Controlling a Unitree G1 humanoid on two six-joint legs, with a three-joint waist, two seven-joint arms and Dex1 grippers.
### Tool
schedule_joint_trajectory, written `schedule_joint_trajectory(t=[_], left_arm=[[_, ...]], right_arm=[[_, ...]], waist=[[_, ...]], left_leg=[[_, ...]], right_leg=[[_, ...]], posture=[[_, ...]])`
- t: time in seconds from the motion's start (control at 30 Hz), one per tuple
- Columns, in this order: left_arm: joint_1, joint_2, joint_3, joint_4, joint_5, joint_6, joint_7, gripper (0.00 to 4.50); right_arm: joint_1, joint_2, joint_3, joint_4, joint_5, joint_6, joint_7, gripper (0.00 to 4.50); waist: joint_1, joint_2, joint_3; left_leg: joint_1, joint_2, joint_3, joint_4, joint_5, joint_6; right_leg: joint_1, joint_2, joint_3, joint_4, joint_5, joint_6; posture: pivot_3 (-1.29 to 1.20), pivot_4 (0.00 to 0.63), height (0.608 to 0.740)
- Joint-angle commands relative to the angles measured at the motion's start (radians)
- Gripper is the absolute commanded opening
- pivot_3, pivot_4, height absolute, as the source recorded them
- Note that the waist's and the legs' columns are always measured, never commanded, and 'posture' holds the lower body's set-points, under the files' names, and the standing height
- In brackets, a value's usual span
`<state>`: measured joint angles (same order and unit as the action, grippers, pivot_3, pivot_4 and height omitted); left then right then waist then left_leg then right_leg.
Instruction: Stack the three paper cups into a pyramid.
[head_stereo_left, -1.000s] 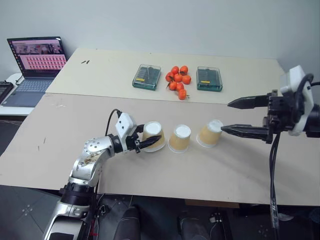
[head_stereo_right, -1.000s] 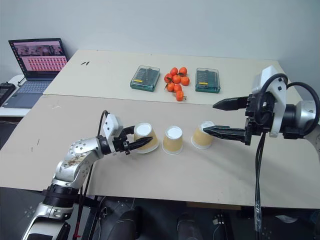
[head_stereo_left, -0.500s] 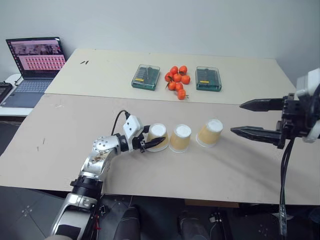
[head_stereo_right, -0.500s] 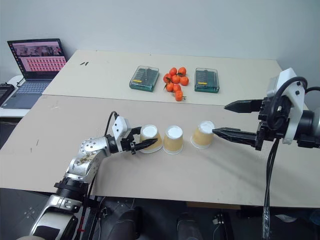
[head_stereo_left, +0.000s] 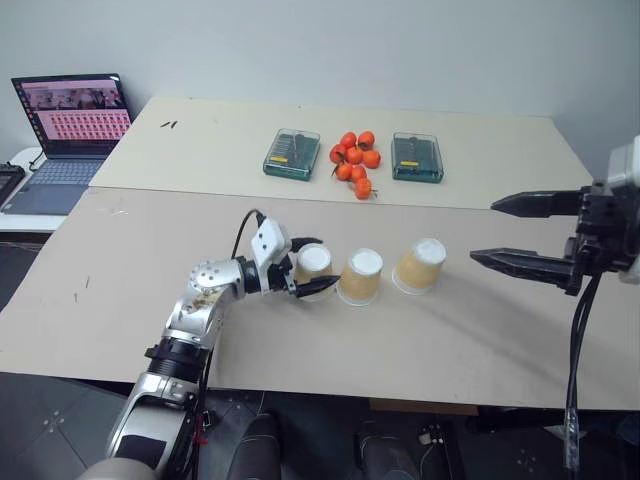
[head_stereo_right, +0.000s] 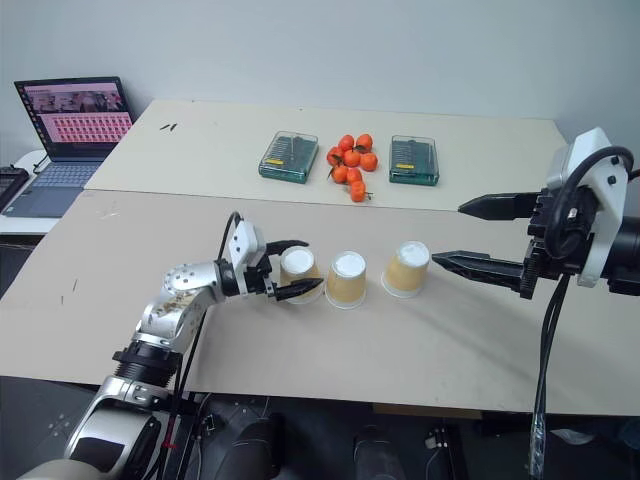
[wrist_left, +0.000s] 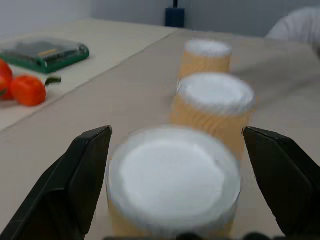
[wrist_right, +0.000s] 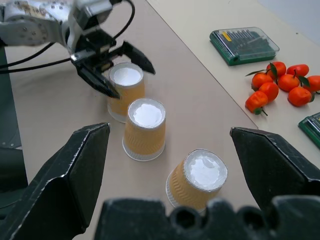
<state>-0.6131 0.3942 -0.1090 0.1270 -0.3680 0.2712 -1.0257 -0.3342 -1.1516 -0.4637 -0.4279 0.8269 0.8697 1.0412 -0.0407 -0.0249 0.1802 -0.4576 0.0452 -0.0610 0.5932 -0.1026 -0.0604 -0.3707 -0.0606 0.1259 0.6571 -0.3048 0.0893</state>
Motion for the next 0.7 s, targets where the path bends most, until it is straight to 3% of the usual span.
schedule_joint_trajectory(t=[0.03, 0.2, 0.33, 0.47, 0.57, 0.7], left_arm=[[-0.103, 0.069, 0.07, -0.203, -0.134, 0.211, 0.011, 4.46], [-0.191, 0.155, 0.144, -0.32, -0.245, 0.413, 0.061, 4.46], [-0.172, 0.311, 0.207, -0.422, -0.333, 0.561, 0.036, 4.46], [-0.063, 0.548, 0.278, -0.503, -0.412, 0.67, -0.073, 4.46], [-0.03, 0.581, 0.331, -0.543, -0.471, 0.693, -0.051, 4.46], [-0.009, 0.583, 0.371, -0.578, -0.533, 0.704, -0.039, 4.46]], right_arm=[[-0.013, 0.0, -0.001, 0.007, -0.001, -0.032, 0.0, 4.5], [-0.031, 0.026, 0.052, 0.052, -0.025, -0.066, -0.006, 4.5], [0.042, 0.048, 0.048, 0.117, -0.071, -0.132, 0.043, 4.5], [0.099, 0.087, 0.07, 0.235, -0.149, -0.248, 0.078, 4.5], [0.056, 0.15, 0.158, 0.407, -0.307, -0.471, 0.064, 4.5], [-0.003, 0.212, 0.225, 0.528, -0.352, -0.57, 0.117, 4.5]], waist=[[-0.001, 0.0, 0.0], [-0.006, 0.0, 0.0], [-0.008, 0.0, 0.0], [-0.014, 0.0, 0.0], [-0.008, 0.0, 0.0], [-0.005, 0.0, 0.001]], left_leg=[[0.0, 0.0, 0.0, 0.0, 0.0, 0.0], [0.0, 0.0, 0.0, 0.0, 0.0, 0.0], [0.0, 0.0, 0.0, 0.0, 0.0, 0.0], [0.0, 0.001, 0.001, -0.002, 0.0, 0.0], [0.001, 0.001, 0.0, 0.0, 0.0, 0.0], [0.001, 0.002, 0.003, 0.001, 0.0, 0.0]], right_leg=[[0.0, 0.0, 0.0, 0.0, 0.0, 0.0], [0.0, 0.0, 0.0, 0.0, -0.001, 0.001], [0.0, 0.0, 0.0, 0.0, -0.001, 0.001], [0.0, 0.0, 0.0, -0.001, -0.002, 0.0], [0.0, 0.0, -0.001, 0.0, -0.002, -0.001], [0.001, 0.0, -0.001, 0.0, -0.005, 0.003]], posture=[[0.0, 0.15, 0.732], [0.0, 0.15, 0.732], [0.0, 0.15, 0.732], [0.0, 0.15, 0.732], [0.0, 0.15, 0.732], [0.0, 0.15, 0.732]])
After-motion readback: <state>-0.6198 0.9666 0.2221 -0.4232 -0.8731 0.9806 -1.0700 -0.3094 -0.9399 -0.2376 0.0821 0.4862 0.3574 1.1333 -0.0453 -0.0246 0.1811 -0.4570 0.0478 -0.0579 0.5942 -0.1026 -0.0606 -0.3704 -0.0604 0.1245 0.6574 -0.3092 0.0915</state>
